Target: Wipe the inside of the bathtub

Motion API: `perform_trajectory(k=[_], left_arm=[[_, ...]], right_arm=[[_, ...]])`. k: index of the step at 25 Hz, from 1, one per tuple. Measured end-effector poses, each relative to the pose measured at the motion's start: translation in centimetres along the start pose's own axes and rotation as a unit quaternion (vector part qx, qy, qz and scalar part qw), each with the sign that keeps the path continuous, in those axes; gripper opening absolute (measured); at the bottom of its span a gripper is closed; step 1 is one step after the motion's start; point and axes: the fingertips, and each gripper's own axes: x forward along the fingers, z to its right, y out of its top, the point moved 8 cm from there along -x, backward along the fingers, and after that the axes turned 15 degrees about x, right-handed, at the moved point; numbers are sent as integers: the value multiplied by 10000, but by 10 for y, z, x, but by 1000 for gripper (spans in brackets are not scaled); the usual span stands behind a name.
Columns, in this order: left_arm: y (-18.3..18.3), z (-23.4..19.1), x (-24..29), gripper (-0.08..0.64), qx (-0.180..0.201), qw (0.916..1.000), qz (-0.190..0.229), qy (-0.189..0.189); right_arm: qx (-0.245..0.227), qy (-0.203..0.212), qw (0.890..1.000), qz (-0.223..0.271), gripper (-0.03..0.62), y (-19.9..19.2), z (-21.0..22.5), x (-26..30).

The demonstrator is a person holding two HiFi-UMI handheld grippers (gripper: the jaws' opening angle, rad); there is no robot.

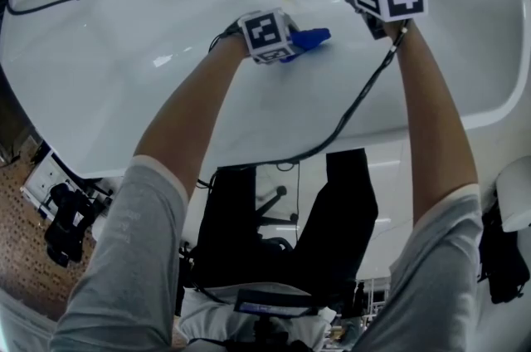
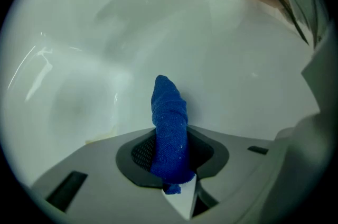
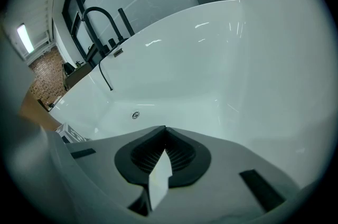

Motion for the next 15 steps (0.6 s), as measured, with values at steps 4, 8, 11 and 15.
perform_trajectory(k=[4,8,11,15], left_arm=[[44,-20,14,115,10,9987,499,59],[57,-27,21,115,139,9987,494,-24],[33,-27,20,115,49,9996,286,-64],[-15,-17,15,115,-222,9996,22,-164]], right_arm=[[-53,-39,10000,43,9,2,8,-2],[-74,-18,9999,73,9,6,9,1],[-119,7,9999,42,9,9,7,10],[-158,-4,9998,-112,9,1,10,23]])
